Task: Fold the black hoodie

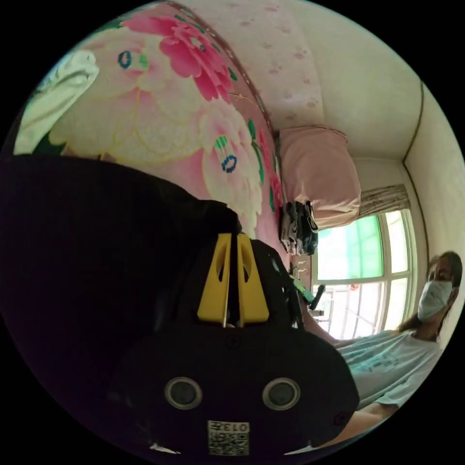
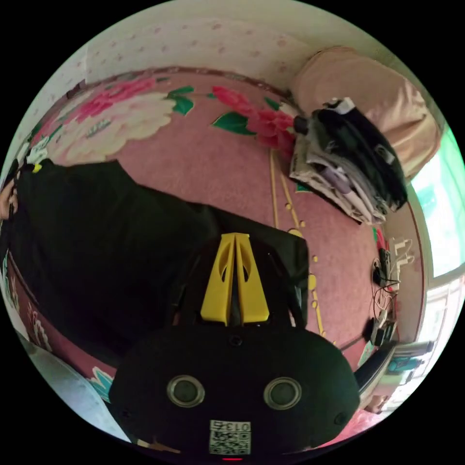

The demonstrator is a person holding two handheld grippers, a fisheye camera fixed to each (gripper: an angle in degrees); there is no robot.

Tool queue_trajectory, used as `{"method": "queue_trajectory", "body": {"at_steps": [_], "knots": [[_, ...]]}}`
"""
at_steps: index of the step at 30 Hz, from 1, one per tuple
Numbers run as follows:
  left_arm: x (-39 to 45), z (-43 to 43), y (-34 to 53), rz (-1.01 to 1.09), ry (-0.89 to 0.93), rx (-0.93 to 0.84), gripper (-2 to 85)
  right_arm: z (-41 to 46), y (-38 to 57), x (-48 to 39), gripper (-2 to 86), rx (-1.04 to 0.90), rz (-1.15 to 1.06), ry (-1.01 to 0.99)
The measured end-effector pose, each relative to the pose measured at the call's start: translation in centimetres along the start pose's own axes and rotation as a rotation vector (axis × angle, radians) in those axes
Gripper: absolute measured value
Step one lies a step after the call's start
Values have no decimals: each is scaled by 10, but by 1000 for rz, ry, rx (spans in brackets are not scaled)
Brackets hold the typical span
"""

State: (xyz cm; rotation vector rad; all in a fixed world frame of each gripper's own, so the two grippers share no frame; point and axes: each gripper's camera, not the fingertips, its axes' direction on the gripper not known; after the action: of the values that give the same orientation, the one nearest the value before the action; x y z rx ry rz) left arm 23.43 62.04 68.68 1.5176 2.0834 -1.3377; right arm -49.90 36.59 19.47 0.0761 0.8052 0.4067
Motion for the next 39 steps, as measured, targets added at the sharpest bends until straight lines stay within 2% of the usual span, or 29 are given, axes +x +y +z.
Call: {"method": "queue_trajectory", "body": {"at_steps": [2,6,8,10,13,14,16,18,21,27,28,30,32,34,37,38,39], "knots": [[19,-36,13,98,-60,13,17,-37,24,26,-2,113,78,19],[74,-67,33,323,-253,79,30,-56,67,51,-2,68,165,77],[120,-44,43,533,-333,22,32,-59,87,53,-2,53,199,88],[145,-9,52,657,-415,-61,23,-52,94,44,-2,38,196,81],[158,53,66,727,-582,-251,6,-29,91,27,-1,-4,183,81],[150,72,72,694,-692,-341,2,-16,87,20,-1,-15,163,75],[125,90,87,647,-761,-447,-1,17,79,8,0,-91,88,80],[108,83,101,617,-698,-404,-2,43,74,1,0,-76,30,84],[86,64,107,465,-569,-315,-3,64,54,5,1,-38,2,89],[101,44,129,493,-598,-300,-1,73,34,4,-1,-141,-63,66],[108,25,139,508,-589,-227,0,59,33,6,-1,-124,-30,70],[114,-11,158,501,-624,-81,3,21,35,9,-1,44,60,67],[105,-62,187,408,-715,103,17,-4,34,-4,-1,199,73,76],[85,-102,209,275,-735,235,39,14,23,-24,0,158,3,84],[39,-150,240,46,-718,344,84,98,5,-61,1,-139,-191,-25],[24,-165,251,-36,-698,382,97,97,-6,-64,2,-88,-194,43],[19,-172,257,-65,-686,407,103,97,-16,-64,3,-126,-179,67]]}}
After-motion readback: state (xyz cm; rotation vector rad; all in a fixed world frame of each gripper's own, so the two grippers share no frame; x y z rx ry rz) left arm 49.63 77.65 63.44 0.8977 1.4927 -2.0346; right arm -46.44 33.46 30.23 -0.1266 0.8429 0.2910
